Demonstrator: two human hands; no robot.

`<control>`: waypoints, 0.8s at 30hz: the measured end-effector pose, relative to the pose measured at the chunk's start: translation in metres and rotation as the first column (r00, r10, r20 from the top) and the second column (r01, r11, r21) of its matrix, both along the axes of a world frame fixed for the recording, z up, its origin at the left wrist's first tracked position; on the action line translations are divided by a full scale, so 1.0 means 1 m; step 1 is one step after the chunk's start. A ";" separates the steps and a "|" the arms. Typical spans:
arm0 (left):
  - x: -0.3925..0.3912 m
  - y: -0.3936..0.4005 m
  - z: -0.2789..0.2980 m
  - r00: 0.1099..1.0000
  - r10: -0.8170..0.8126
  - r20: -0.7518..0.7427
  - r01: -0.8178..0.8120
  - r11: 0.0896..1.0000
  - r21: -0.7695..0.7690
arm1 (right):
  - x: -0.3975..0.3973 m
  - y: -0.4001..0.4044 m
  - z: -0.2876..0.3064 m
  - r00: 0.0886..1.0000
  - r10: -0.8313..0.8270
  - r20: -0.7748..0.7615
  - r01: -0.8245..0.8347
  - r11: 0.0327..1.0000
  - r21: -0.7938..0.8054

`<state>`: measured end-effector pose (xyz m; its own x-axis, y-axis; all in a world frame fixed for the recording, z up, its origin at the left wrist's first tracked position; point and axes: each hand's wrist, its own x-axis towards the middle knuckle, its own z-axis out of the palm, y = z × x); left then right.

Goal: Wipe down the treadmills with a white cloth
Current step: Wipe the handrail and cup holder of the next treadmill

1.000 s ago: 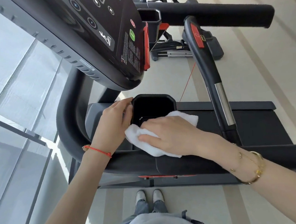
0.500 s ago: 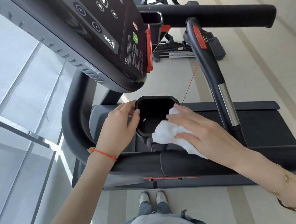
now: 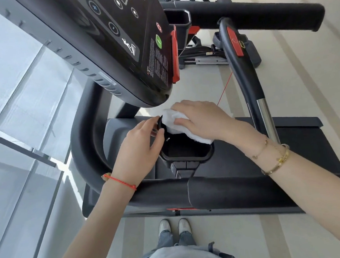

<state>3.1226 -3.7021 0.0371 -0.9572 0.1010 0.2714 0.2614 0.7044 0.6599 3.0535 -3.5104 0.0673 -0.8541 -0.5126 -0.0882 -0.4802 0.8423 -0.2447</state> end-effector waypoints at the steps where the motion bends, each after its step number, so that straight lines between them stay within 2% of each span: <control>1: 0.000 0.000 0.000 1.000 -0.002 0.000 0.002 1.000 0.001 | -0.002 -0.004 0.000 0.999 0.029 -0.025 -0.028 0.999 0.031; 4: -0.001 0.001 -0.001 1.000 0.003 -0.002 -0.003 1.000 0.002 | 0.005 0.006 -0.003 0.999 -0.028 -0.023 0.027 0.998 -0.050; 7: -0.001 0.001 -0.002 1.000 0.013 0.003 -0.013 1.000 0.004 | 0.018 0.034 -0.007 0.984 -0.145 0.107 0.162 0.972 -0.172; 9: -0.001 0.001 -0.002 1.000 0.023 -0.002 -0.023 1.000 0.006 | 0.020 0.037 -0.008 0.985 -0.124 0.122 0.146 0.969 -0.201; 14: -0.002 0.001 -0.002 1.000 0.012 -0.004 -0.012 1.000 0.012 | -0.003 -0.008 0.002 0.995 0.078 -0.061 -0.078 0.997 -0.004; 16: -0.002 0.001 -0.002 1.000 0.006 -0.004 -0.006 1.000 0.016 | -0.005 -0.014 0.002 0.991 0.096 -0.088 -0.093 0.995 0.032; 18: -0.002 0.001 -0.001 1.000 0.011 -0.002 -0.011 1.000 0.009 | 0.003 -0.008 0.000 0.996 -0.009 -0.092 0.010 1.000 0.002; 20: -0.003 0.001 -0.001 1.000 0.020 0.008 -0.020 1.000 0.003 | 0.020 0.002 -0.003 0.978 -0.201 -0.054 0.196 0.977 -0.077; 22: -0.002 0.001 -0.001 0.999 0.030 0.013 -0.030 1.000 0.002 | 0.043 0.009 -0.005 0.921 -0.382 0.079 0.391 0.905 -0.169; 24: -0.001 0.001 0.000 0.999 0.032 0.014 -0.032 0.999 -0.001 | 0.066 0.010 -0.006 0.863 -0.470 0.185 0.502 0.839 -0.210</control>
<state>3.1212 -3.7008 0.0366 -0.9637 0.0705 0.2576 0.2294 0.7127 0.6629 3.1199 -3.5006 0.0615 -0.9895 -0.0531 -0.1344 0.0216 0.8653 -0.5009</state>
